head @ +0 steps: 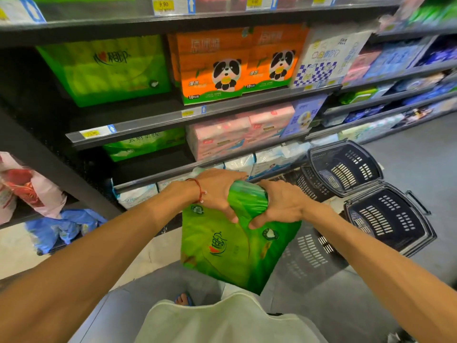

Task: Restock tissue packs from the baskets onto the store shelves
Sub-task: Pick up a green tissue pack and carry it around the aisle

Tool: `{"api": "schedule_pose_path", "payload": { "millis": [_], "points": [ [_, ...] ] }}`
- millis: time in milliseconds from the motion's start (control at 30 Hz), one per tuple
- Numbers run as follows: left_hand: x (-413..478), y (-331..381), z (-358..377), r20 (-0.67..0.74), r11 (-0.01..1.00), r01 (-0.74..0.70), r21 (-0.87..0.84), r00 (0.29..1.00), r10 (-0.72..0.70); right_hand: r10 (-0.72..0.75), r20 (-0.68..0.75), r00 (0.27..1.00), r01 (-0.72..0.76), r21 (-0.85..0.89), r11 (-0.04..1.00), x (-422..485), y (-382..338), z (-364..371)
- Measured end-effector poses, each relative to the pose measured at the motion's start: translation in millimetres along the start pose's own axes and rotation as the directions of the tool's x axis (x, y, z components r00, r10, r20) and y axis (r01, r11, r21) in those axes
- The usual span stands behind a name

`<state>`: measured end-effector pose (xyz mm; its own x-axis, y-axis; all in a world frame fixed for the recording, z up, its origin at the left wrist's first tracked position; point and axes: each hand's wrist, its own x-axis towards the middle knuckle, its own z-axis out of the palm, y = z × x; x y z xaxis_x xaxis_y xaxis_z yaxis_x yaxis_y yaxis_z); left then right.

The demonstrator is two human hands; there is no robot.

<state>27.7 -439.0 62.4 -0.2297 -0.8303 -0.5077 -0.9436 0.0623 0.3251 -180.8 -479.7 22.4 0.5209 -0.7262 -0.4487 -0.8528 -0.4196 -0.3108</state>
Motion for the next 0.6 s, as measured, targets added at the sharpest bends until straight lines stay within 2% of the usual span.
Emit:
{"api": "schedule_pose_path", "payload": {
  "millis": [67,133,200,267,333,433,500,600],
  "points": [
    [18.0,-26.4,27.9,-0.185,0.991,-0.131,0.008,0.974,0.130,0.061,-0.049,0.997,-0.057,0.069,0.996,-1.1,2.2,3.8],
    [37.2,-48.2,52.9,-0.404,0.984,-0.170,-0.043,0.904,0.139,0.148,-0.087,0.985,-0.134,0.150,0.980,-2.1,6.4,6.3],
    [39.6,-54.8,67.0,-0.571,0.967,-0.173,-0.189,0.820,0.035,0.246,-0.110,0.963,-0.213,0.253,0.944,-4.1,10.0,7.0],
    [40.0,-59.5,81.3,-0.663,0.912,-0.183,-0.367,0.739,-0.119,0.316,-0.128,0.940,-0.249,0.373,0.894,-5.0,14.0,7.1],
    [36.6,-64.8,94.0,-0.609,0.785,-0.176,-0.594,0.736,-0.296,0.349,-0.146,0.926,-0.228,0.521,0.822,-6.2,17.3,7.0],
    [36.7,-80.9,113.5,-0.358,0.482,-0.095,-0.871,0.795,-0.490,0.361,-0.154,0.920,-0.116,0.771,0.626,-8.6,19.1,6.6],
    [34.9,-95.5,121.0,-0.243,0.273,-0.096,-0.957,0.779,-0.579,0.333,-0.138,0.933,-0.031,0.890,0.455,-11.1,15.7,4.6],
    [32.1,-121.4,122.6,-0.068,-0.009,-0.098,-0.995,0.749,-0.659,0.305,-0.110,0.946,0.034,0.969,0.243,-8.0,12.0,7.6]
  ]
}}
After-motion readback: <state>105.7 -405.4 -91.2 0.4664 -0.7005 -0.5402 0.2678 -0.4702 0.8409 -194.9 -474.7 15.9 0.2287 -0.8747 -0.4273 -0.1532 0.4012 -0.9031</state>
